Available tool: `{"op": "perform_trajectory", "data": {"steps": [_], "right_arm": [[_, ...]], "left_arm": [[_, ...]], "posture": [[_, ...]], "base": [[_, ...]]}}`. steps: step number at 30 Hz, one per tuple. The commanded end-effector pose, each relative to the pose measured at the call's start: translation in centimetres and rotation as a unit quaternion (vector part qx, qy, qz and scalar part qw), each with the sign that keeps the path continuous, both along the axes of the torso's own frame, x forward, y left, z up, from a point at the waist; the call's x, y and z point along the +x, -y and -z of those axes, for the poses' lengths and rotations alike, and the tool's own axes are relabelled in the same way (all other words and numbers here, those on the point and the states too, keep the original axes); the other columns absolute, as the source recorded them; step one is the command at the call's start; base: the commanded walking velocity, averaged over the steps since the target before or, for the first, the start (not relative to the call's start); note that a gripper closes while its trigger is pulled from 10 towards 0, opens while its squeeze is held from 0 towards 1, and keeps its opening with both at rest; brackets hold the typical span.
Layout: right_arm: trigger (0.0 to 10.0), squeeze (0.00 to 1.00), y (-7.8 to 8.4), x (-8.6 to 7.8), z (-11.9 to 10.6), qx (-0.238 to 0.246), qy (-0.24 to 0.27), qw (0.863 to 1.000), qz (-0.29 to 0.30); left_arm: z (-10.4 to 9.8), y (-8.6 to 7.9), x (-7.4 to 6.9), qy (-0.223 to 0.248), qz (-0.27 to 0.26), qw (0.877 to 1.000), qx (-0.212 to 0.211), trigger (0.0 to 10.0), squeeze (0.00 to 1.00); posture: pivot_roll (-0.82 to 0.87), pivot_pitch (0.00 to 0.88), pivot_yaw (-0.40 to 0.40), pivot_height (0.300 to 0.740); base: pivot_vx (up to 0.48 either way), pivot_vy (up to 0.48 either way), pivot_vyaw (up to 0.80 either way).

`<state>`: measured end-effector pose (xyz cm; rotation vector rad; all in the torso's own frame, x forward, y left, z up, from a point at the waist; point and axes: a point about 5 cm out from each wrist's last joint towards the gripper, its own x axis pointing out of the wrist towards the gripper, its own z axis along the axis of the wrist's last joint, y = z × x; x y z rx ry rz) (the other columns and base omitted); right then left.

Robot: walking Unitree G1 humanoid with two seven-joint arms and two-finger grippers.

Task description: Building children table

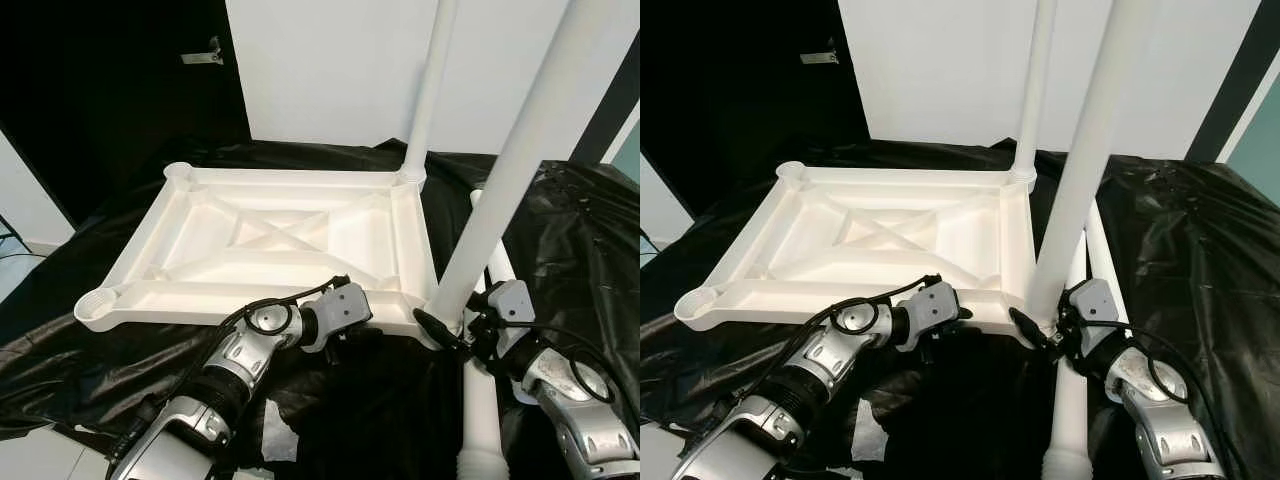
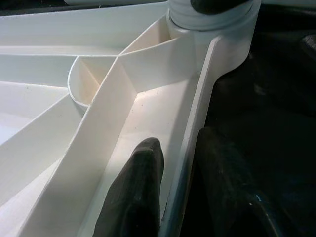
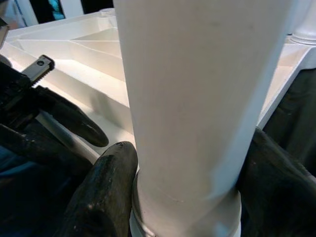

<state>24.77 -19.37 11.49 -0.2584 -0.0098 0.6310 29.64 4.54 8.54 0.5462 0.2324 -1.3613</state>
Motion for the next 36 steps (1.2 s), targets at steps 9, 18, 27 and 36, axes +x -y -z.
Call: {"op": "perform_trajectory", "data": {"steps": [9,18,27,36], "right_arm": [[0.0,0.00,1.2,0.4,-0.5,-0.005,-0.017,0.999,-0.031],[0.0,0.00,-0.3,-0.4,1.1,0.089,-0.011,0.989,0.117],[0.0,0.00,-0.9,-1.9,1.6,0.115,0.045,0.942,0.313],[0.0,0.00,-1.4,-1.5,1.6,0.096,0.056,0.919,0.378]], "left_arm": [[3.8,-1.8,-1.6,-0.076,-0.003,0.995,0.066,10.0,0.00],[3.8,-1.7,-1.8,-0.076,-0.001,0.995,0.067,10.0,0.00],[3.8,-1.7,-1.8,-0.076,-0.001,0.995,0.067,10.0,0.00],[3.7,-1.6,-1.6,-0.075,-0.001,0.995,0.067,10.0,0.00]], "posture": [[0.01,0.000,0.014,0.740],[0.02,0.000,0.007,0.740],[0.02,0.000,0.008,0.740],[0.02,0.000,0.002,0.740]], "base": [[0.000,0.000,0.00],[0.000,0.000,0.00],[0.000,0.000,0.00],[0.000,0.000,0.00]]}}
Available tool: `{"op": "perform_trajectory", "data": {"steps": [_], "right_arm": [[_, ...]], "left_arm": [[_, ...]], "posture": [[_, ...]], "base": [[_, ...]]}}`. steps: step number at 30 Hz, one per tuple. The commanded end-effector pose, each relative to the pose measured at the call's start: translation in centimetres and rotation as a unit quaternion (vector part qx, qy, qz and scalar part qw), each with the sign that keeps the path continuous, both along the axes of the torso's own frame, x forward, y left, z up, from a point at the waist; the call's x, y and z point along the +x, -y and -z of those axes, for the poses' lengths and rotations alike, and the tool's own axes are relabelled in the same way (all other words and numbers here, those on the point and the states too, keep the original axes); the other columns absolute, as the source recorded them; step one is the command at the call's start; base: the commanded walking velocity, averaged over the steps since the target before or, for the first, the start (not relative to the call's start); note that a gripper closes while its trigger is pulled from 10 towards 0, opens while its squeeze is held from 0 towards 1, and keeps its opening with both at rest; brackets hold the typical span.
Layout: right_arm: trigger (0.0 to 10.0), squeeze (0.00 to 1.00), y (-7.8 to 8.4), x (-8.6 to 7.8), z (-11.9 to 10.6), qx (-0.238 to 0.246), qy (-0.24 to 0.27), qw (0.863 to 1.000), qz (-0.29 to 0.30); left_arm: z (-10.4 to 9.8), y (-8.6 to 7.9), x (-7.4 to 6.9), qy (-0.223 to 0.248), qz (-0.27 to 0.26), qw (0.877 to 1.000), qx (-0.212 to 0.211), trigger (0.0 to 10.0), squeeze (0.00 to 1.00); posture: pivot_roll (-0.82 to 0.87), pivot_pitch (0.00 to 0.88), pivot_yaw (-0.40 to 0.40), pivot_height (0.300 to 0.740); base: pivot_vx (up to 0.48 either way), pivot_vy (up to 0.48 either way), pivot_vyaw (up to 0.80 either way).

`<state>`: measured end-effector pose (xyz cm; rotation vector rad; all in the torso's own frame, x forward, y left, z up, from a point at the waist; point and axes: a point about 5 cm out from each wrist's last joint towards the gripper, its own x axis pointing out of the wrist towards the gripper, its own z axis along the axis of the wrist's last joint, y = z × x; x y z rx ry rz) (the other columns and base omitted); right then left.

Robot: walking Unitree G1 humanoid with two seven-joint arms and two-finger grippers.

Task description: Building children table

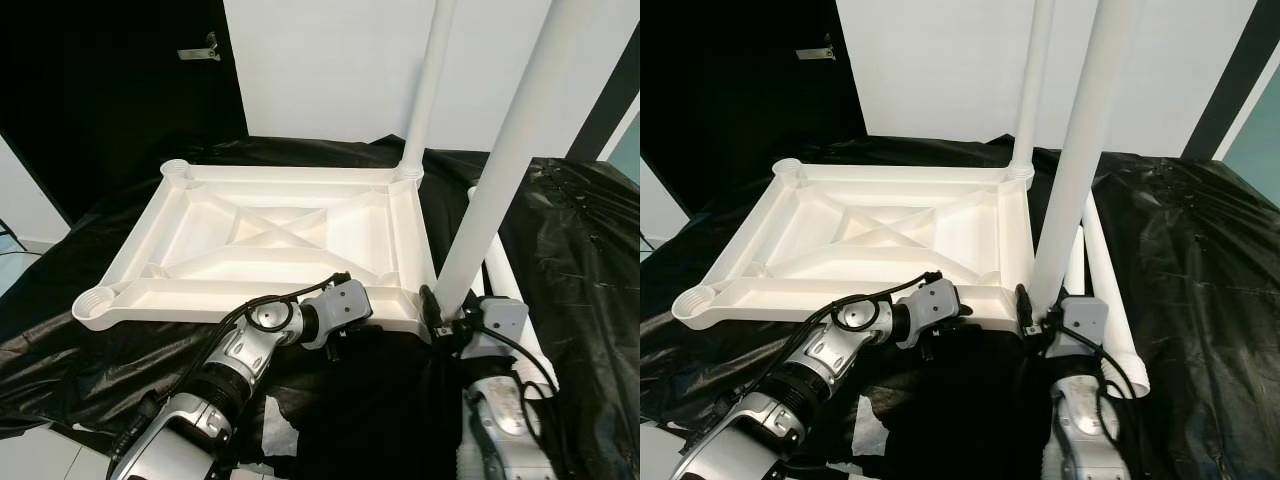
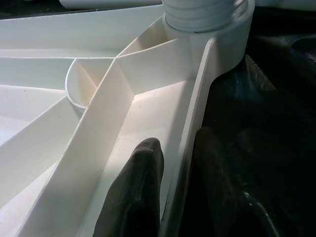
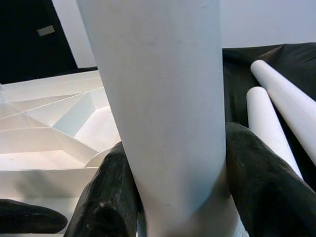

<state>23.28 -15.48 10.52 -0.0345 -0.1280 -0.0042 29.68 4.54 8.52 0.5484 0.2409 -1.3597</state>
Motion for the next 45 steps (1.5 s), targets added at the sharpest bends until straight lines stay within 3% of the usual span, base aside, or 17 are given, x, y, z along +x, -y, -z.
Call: {"op": "perform_trajectory", "data": {"steps": [1,2,5,8,9,15,21,28,29,30,31,33,36,42,44,45], "right_arm": [[7.4,0.42,2.2,0.1,0.8,-0.026,-0.028,0.996,0.075],[10.0,1.00,2.1,0.1,0.8,-0.029,-0.031,0.997,0.070],[10.0,1.00,2.0,0.1,1.0,-0.026,-0.036,0.997,0.059],[10.0,1.00,1.3,0.4,0.9,-0.023,-0.038,0.999,0.010],[10.0,0.00,1.1,0.6,0.8,-0.028,-0.037,0.999,-0.020],[10.0,0.00,2.1,1.2,-0.1,-0.054,-0.022,0.994,-0.091],[10.0,0.00,3.7,2.4,-1.5,-0.092,-0.024,0.979,-0.178],[10.0,0.00,4.2,2.8,-1.7,-0.119,-0.032,0.968,-0.217],[7.0,0.00,4.2,2.8,-1.6,-0.122,-0.041,0.963,-0.235],[0.0,0.00,4.1,2.7,-1.3,-0.123,-0.054,0.957,-0.258],[0.0,0.00,4.1,2.7,-1.3,-0.123,-0.054,0.957,-0.258],[0.0,0.00,3.8,2.2,-0.6,-0.116,-0.086,0.941,-0.306],[0.0,0.00,3.9,2.0,-0.4,-0.108,-0.099,0.935,-0.323],[0.0,0.00,4.2,2.3,-0.5,-0.097,-0.106,0.935,-0.325],[0.0,0.00,4.3,2.2,-0.4,-0.089,-0.106,0.938,-0.318],[0.0,0.00,4.2,2.1,-0.4,-0.073,-0.101,0.947,-0.297]], "left_arm": [[3.7,-1.5,-1.7,-0.073,0.000,0.995,0.063,10.0,0.00],[3.7,-1.5,-1.7,-0.074,0.000,0.995,0.062,10.0,0.00],[3.8,-1.5,-1.8,-0.074,0.000,0.995,0.062,10.0,0.00],[3.9,-1.6,-1.8,-0.077,-0.001,0.995,0.062,10.0,0.00],[3.9,-1.6,-1.9,-0.079,-0.001,0.995,0.062,10.0,0.00],[3.9,-1.5,-1.9,-0.080,0.000,0.995,0.060,10.0,0.00],[4.0,-1.3,-1.9,-0.080,0.003,0.995,0.061,10.0,0.00],[3.9,-1.3,-1.8,-0.079,0.002,0.995,0.060,10.0,0.00],[3.9,-1.3,-1.8,-0.079,0.002,0.995,0.060,10.0,0.00],[3.9,-1.3,-1.8,-0.079,0.002,0.995,0.060,10.0,0.00],[3.9,-1.3,-1.8,-0.079,0.002,0.995,0.060,10.0,0.00],[3.9,-1.4,-1.8,-0.079,0.000,0.995,0.060,10.0,0.00],[4.0,-1.5,-1.8,-0.079,-0.002,0.995,0.060,10.0,0.00],[3.9,-1.5,-1.8,-0.080,0.000,0.995,0.060,10.0,0.00],[3.9,-1.5,-1.8,-0.080,0.000,0.995,0.060,10.0,0.00],[3.9,-1.5,-1.8,-0.079,0.001,0.995,0.060,10.0,0.00]], "posture": [[0.02,0.000,0.000,0.740],[0.02,0.000,0.000,0.740],[0.02,0.000,0.000,0.740],[0.02,0.000,0.002,0.740],[0.02,0.000,0.002,0.740],[0.01,0.000,0.002,0.740],[0.00,0.000,0.004,0.740],[0.01,0.000,0.003,0.740],[0.01,0.000,0.002,0.740],[0.01,0.000,0.000,0.740],[0.01,0.000,0.000,0.740],[0.01,0.000,-0.001,0.740],[0.01,0.000,-0.001,0.740],[0.01,0.000,0.003,0.740],[0.01,0.000,0.004,0.740],[0.01,0.000,0.004,0.740]], "base": [[0.000,0.000,0.00],[0.000,0.000,0.00],[0.000,0.000,0.00],[0.000,0.000,0.00],[0.000,0.000,0.00],[0.000,0.000,0.00],[0.000,0.000,0.00],[0.000,0.000,0.00],[0.000,0.000,0.00],[0.000,0.000,0.00],[0.000,0.000,0.00],[0.000,0.000,0.00],[0.000,0.000,0.00],[0.000,0.000,0.00],[0.000,0.000,0.00],[0.000,0.000,0.00]]}}
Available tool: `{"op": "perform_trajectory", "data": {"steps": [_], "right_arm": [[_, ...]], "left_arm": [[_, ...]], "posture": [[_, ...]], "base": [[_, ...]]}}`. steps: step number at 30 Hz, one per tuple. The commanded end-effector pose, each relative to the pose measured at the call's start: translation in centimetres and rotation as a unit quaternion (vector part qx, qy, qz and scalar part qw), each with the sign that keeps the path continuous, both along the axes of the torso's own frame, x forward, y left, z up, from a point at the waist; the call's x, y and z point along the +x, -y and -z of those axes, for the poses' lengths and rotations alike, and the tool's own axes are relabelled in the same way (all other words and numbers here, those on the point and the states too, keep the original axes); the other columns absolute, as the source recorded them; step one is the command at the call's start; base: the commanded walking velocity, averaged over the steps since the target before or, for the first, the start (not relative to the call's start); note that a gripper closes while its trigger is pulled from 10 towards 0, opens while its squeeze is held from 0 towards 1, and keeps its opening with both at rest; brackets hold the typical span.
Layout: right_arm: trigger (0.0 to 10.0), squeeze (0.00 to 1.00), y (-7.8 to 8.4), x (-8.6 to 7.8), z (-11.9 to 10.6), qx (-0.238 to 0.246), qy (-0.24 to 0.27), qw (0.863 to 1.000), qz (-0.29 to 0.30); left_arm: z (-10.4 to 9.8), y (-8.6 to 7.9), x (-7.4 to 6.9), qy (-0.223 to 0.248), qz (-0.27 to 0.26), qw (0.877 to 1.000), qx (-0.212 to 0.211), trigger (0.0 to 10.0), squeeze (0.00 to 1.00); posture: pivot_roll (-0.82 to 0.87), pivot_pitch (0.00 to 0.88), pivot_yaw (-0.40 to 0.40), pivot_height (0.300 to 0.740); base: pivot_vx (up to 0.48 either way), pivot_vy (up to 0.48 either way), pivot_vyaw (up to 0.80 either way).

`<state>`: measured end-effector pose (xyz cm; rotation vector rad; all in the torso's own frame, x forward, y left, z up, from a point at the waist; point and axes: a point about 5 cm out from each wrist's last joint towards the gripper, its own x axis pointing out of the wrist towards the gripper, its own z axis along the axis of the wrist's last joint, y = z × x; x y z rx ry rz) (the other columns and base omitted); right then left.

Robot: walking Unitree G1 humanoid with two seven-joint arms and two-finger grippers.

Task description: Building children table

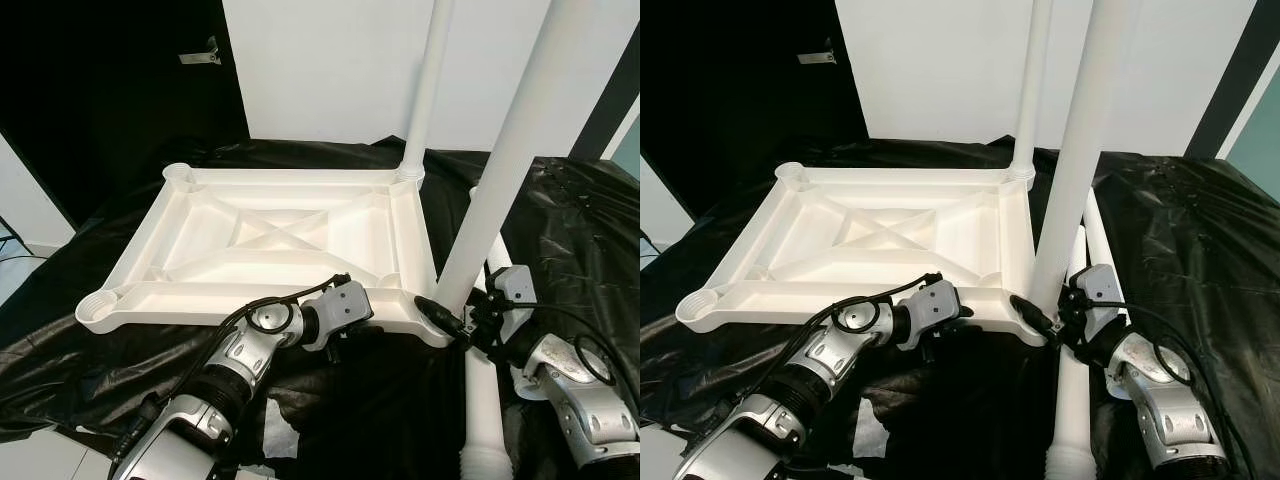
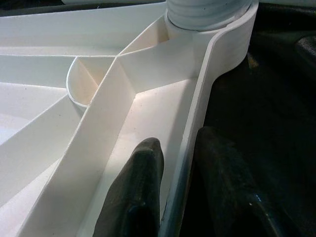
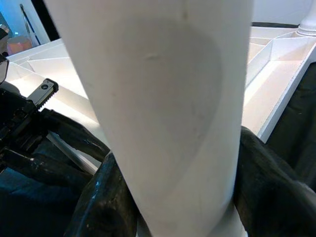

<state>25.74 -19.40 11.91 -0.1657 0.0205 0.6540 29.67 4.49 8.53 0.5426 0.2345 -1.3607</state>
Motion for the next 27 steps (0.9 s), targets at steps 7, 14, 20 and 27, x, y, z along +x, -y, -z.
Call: {"op": "perform_trajectory", "data": {"steps": [7,14,20,27], "right_arm": [[0.0,0.00,-0.5,-1.0,1.3,0.040,0.008,0.991,0.130],[0.0,0.00,-1.2,-2.5,1.7,0.062,0.053,0.949,0.304],[0.0,0.00,-0.6,-2.6,1.2,0.079,0.066,0.920,0.379],[10.0,0.00,-1.9,-2.3,1.7,0.062,0.050,0.937,0.341]], "left_arm": [[3.9,-1.5,-1.8,-0.078,0.001,0.995,0.065,10.0,0.00],[3.9,-1.5,-1.8,-0.079,0.000,0.995,0.065,10.0,0.00],[3.9,-1.9,-1.7,-0.077,-0.001,0.995,0.070,10.0,0.00],[3.9,-1.8,-1.6,-0.076,-0.001,0.995,0.069,10.0,0.00]], "posture": [[0.01,0.000,0.000,0.740],[0.03,0.000,-0.002,0.740],[0.03,0.000,-0.001,0.740],[0.03,0.000,-0.001,0.740]], "base": [[0.000,0.000,0.00],[0.000,0.000,0.00],[0.000,0.000,0.00],[0.000,0.000,0.00]]}}
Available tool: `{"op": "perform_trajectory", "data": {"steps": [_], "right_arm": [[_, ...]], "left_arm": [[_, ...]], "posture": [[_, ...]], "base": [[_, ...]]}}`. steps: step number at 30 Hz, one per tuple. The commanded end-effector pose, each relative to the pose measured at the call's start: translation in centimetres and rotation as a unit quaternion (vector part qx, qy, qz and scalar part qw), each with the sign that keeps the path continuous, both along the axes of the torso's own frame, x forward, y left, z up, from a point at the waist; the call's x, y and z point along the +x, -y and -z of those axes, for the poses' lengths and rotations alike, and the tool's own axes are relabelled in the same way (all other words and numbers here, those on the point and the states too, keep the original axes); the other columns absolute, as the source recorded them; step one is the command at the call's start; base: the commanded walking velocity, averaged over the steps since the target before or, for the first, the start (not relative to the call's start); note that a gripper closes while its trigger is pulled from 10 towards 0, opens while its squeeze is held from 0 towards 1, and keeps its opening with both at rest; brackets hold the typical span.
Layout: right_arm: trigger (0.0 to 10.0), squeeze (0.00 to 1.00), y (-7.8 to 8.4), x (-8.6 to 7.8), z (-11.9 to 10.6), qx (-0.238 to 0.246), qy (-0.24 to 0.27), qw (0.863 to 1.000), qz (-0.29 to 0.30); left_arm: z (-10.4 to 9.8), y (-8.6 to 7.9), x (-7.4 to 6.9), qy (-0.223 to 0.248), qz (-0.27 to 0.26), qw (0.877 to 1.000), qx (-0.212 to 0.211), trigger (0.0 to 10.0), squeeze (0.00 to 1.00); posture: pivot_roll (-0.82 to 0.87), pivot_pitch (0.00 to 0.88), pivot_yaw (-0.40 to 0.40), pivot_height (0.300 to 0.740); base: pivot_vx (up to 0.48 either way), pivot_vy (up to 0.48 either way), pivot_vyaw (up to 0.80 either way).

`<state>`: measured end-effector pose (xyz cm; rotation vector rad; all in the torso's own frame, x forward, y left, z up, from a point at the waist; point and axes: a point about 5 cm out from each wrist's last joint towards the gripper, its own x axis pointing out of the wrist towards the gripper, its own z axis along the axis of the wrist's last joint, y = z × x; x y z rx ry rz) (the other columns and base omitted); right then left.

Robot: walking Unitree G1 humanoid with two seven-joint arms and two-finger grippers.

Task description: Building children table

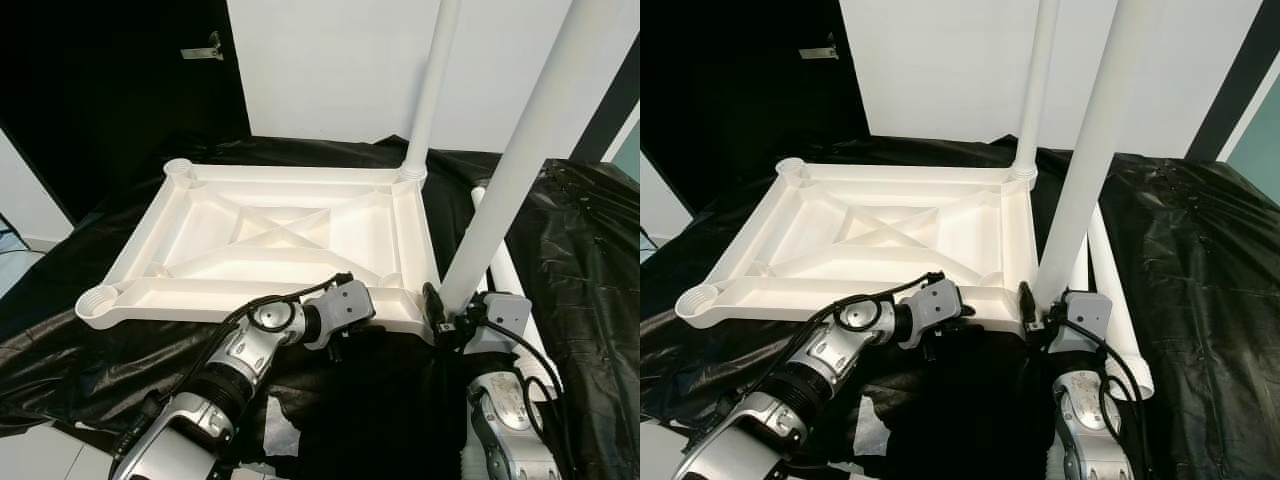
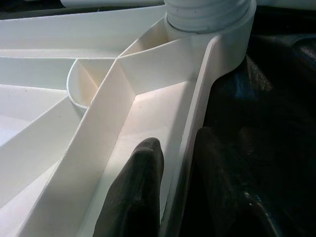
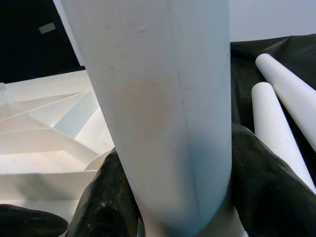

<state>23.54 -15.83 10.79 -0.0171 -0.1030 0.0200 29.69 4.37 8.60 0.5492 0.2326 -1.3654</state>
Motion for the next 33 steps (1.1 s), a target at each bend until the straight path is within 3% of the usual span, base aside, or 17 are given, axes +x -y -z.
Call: {"op": "perform_trajectory", "data": {"steps": [1,2,3,7,8,13,14,23,24,26,27,33], "right_arm": [[10.0,0.00,1.6,-0.1,0.6,-0.020,-0.021,0.999,0.036],[10.0,0.00,1.6,-0.1,0.6,-0.020,-0.021,0.999,0.036],[10.0,1.00,1.0,0.3,0.6,-0.031,-0.021,0.999,-0.013],[10.0,1.00,1.4,1.0,0.2,-0.045,-0.015,0.998,-0.048],[10.0,0.00,1.6,1.2,0.0,-0.056,-0.012,0.996,-0.067],[10.0,0.00,2.0,1.4,0.1,-0.078,-0.033,0.984,-0.154],[10.0,0.00,2.7,1.6,-0.1,-0.083,-0.041,0.980,-0.178],[10.0,0.00,3.8,2.0,-0.4,-0.112,-0.061,0.961,-0.245],[2.7,0.00,4.3,2.1,-0.6,-0.123,-0.062,0.954,-0.267],[2.7,0.00,4.5,2.2,-0.7,-0.126,-0.063,0.950,-0.279],[0.0,0.00,4.6,2.1,-0.8,-0.126,-0.062,0.947,-0.289],[0.0,0.00,5.0,2.0,-1.0,-0.127,-0.075,0.937,-0.318]], "left_arm": [[3.9,-2.0,-1.7,-0.078,-0.004,0.995,0.068,10.0,0.00],[3.9,-2.0,-1.7,-0.078,-0.004,0.995,0.068,10.0,0.00],[3.9,-1.9,-1.7,-0.078,-0.004,0.995,0.066,10.0,0.00],[4.0,-1.8,-1.8,-0.079,-0.003,0.995,0.065,10.0,0.00],[4.0,-1.8,-1.9,-0.080,-0.002,0.995,0.065,10.0,0.00],[4.0,-1.7,-1.8,-0.080,-0.002,0.995,0.065,10.0,0.00],[4.0,-1.7,-1.8,-0.080,-0.002,0.995,0.064,10.0,0.00],[4.0,-1.7,-1.8,-0.079,0.001,0.995,0.066,10.0,0.00],[4.0,-1.7,-1.8,-0.079,0.002,0.995,0.067,10.0,0.00],[4.0,-1.8,-1.9,-0.080,0.002,0.995,0.067,10.0,0.00],[4.0,-1.8,-1.9,-0.080,0.002,0.995,0.067,10.0,0.00],[4.0,-1.8,-1.9,-0.081,0.002,0.994,0.067,10.0,0.00]], "posture": [[0.03,0.000,-0.001,0.740],[0.03,0.000,-0.001,0.740],[0.02,0.000,-0.002,0.740],[0.02,0.000,0.000,0.740],[0.02,0.000,0.001,0.740],[0.01,0.000,0.002,0.740],[0.01,0.000,0.005,0.740],[0.01,0.000,0.011,0.740],[0.01,0.000,0.012,0.740],[0.01,0.000,0.012,0.740],[0.01,0.000,0.013,0.740],[0.01,0.000,0.012,0.740]], "base": [[0.000,0.000,0.00],[0.000,0.000,0.00],[0.000,0.000,0.00],[0.000,0.000,0.00],[0.000,0.000,0.00],[0.000,0.000,0.00],[0.000,0.000,0.00],[0.000,0.000,0.00],[0.000,0.000,0.00],[0.000,0.000,0.00],[0.000,0.000,0.00],[0.000,0.000,0.00]]}}
